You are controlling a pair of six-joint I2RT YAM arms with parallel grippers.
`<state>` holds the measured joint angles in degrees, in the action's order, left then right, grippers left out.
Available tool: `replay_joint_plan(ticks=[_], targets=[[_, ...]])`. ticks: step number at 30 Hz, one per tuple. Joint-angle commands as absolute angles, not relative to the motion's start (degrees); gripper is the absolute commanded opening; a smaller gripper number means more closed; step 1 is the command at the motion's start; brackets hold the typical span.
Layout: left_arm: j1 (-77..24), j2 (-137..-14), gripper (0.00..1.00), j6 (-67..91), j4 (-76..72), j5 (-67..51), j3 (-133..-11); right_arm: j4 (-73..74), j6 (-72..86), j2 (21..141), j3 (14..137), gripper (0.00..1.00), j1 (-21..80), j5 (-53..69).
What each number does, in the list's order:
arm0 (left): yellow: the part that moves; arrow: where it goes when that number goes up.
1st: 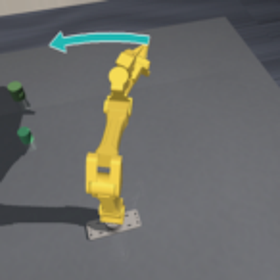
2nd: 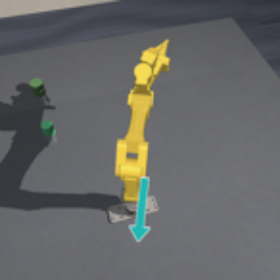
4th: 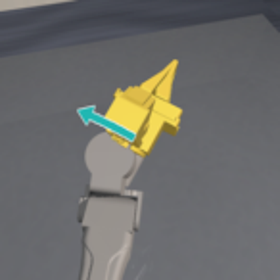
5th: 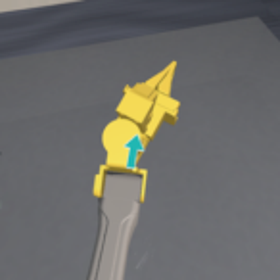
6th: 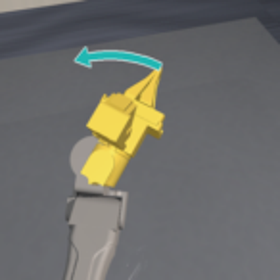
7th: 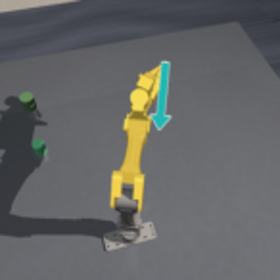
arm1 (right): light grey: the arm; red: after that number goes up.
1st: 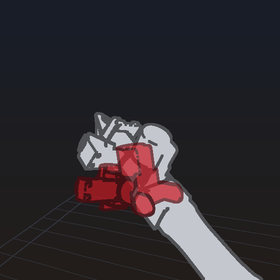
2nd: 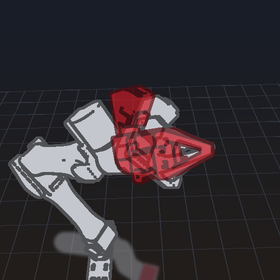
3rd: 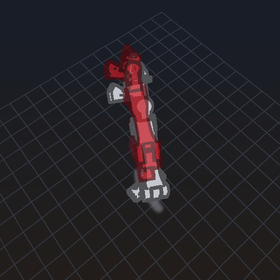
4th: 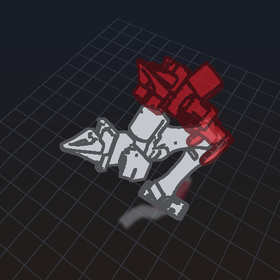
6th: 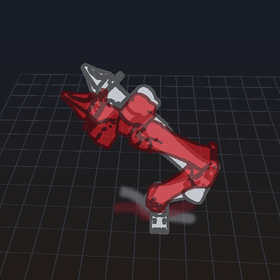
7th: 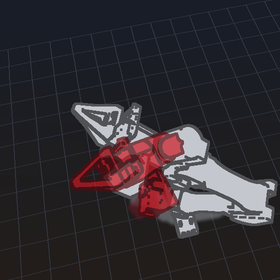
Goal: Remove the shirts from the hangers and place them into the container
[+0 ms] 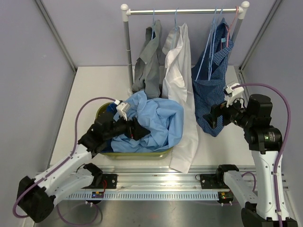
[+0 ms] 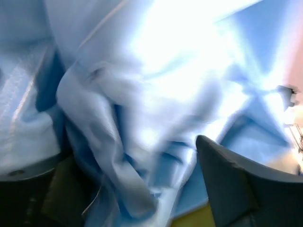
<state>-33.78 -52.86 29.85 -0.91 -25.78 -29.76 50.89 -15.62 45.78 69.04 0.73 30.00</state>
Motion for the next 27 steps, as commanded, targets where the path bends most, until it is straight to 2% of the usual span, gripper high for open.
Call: replay_joint_plan(ticks=[1,2,7,11,14,27], targets=[[-33.22,-42.91,0.93,22.6,3.23,-22.16,-39.25,49.57,-13.54,46.4,68.64,0.99,0.44,28.66],[-33.22,-41.41,0.99,21.02,6.91,-21.63,-41.11,49.31,-12.84,46.41,68.56,0.99,0.44,28.04],[-33.13,-37.01,0.99,12.4,19.93,-17.5,-51.31,43.34,-2.68,45.62,67.33,0.99,0.44,18.57],[-33.13,-33.59,0.99,7.48,26.71,-8.2,-54.75,40.26,7.46,44.74,66.53,0.99,0.44,2.32],[-33.13,-30.43,0.99,4.84,26.28,2.68,-53.44,39.99,9.23,44.74,66.8,0.99,0.44,-4.28],[-33.13,-26.2,0.99,5.19,26.19,4.75,-48.69,37.27,9.05,42.54,63.72,1.0,0.44,-8.17]])
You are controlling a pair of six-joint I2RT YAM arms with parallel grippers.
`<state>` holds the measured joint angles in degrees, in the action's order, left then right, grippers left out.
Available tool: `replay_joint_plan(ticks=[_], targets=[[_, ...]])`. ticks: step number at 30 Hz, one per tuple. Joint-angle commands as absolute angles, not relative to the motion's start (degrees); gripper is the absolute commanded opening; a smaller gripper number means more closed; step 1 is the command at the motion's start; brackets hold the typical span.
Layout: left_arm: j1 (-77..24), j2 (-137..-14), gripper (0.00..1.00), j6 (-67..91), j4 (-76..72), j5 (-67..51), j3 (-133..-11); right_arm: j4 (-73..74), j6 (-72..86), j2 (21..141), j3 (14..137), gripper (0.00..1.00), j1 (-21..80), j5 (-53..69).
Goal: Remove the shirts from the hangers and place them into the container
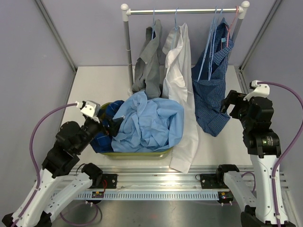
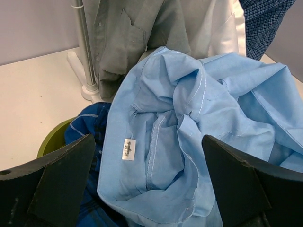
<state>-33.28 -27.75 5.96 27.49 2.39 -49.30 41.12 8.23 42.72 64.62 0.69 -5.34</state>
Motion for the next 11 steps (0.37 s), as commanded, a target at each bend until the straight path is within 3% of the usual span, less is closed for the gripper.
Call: replay_joint_plan(ticks=[1,11], targets=[[-33.13,-25.93,0.99,5.27,26.1,5.18,-48.26,36.83,9.14,42.37,63.37,0.99,0.53,-8.87],[-33.13,-25.05,0.99,5.89,25.4,6.85,-46.23,33.14,5.81,41.4,59.16,1.0,0.44,-11.6]])
